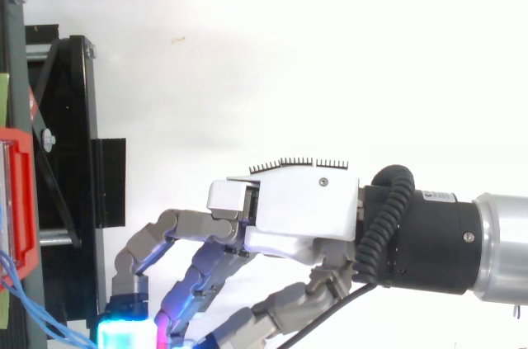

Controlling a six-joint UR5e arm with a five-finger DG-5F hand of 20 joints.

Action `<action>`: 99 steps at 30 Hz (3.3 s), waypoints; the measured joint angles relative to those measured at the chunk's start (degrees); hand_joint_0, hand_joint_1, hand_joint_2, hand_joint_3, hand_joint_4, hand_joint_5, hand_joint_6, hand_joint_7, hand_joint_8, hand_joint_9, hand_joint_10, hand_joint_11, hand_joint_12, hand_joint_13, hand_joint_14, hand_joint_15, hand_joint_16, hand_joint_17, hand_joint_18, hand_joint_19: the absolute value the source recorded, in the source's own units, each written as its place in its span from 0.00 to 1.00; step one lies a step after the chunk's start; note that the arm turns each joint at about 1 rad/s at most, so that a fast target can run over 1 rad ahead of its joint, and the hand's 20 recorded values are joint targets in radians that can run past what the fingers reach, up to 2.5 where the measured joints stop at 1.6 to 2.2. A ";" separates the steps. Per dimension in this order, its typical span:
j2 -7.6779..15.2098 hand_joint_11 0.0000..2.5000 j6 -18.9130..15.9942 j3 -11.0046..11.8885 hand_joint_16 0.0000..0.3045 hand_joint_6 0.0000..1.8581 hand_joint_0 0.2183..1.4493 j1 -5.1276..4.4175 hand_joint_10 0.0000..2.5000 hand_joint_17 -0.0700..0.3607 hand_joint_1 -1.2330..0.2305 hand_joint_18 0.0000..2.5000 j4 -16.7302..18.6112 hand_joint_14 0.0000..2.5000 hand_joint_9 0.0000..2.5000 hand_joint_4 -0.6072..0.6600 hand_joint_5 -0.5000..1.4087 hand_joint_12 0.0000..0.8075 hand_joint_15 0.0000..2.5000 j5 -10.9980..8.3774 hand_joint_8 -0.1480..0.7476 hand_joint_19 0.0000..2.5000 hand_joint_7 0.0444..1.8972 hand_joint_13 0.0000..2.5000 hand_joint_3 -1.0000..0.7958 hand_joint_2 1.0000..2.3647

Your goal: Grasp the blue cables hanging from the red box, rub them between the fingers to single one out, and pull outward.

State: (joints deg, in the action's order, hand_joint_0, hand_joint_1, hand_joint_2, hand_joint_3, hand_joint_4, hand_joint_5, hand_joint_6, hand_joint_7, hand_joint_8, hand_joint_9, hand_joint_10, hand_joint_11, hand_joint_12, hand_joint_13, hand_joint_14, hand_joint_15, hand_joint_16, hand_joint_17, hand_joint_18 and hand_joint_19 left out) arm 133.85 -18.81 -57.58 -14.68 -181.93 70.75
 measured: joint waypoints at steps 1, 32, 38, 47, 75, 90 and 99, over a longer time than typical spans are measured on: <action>0.00 0.24 0.00 0.00 0.19 0.48 0.25 0.00 0.01 0.46 0.39 0.26 0.00 0.01 0.42 0.44 0.19 0.49 0.19 0.00 0.45 0.19 0.45 0.32 0.28 0.00; -2.13 0.25 0.04 -0.07 0.19 0.47 0.27 0.75 0.01 0.46 0.37 0.24 -6.77 0.01 0.41 0.46 0.19 0.48 0.20 -0.12 0.47 0.22 0.45 0.31 0.34 0.01; -2.73 0.25 0.16 -0.08 0.21 0.49 0.30 0.98 0.01 0.49 0.34 0.27 -7.89 0.01 0.42 0.49 0.20 0.52 0.20 -0.17 0.51 0.20 0.44 0.33 0.43 0.01; -2.84 0.25 0.18 -0.07 0.21 0.50 0.34 1.20 0.01 0.50 0.25 0.28 -8.00 0.01 0.39 0.40 0.19 0.51 0.20 -0.07 0.49 0.19 0.47 0.32 0.48 0.00; -3.41 0.25 0.19 -0.05 0.19 0.49 0.23 1.39 0.01 0.46 0.31 0.26 -8.53 0.01 0.38 0.45 0.18 0.48 0.20 0.01 0.46 0.19 0.42 0.31 0.28 0.00; -3.42 0.26 0.17 -0.03 0.17 0.51 0.42 1.49 0.01 0.44 0.24 0.28 -8.67 0.01 0.39 0.37 0.18 0.46 0.19 0.00 0.44 0.17 0.48 0.33 0.38 0.01; -3.42 0.25 0.17 -0.05 0.18 0.52 0.50 1.50 0.01 0.44 0.22 0.26 -8.68 0.01 0.37 0.32 0.17 0.46 0.18 0.03 0.43 0.15 0.50 0.32 0.28 0.00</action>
State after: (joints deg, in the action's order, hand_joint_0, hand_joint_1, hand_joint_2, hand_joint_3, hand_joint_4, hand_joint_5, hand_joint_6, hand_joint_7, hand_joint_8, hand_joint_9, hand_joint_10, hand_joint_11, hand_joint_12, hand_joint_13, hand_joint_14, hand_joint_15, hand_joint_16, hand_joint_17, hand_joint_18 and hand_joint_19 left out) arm 130.43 -18.64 -57.62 -13.18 -190.62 70.78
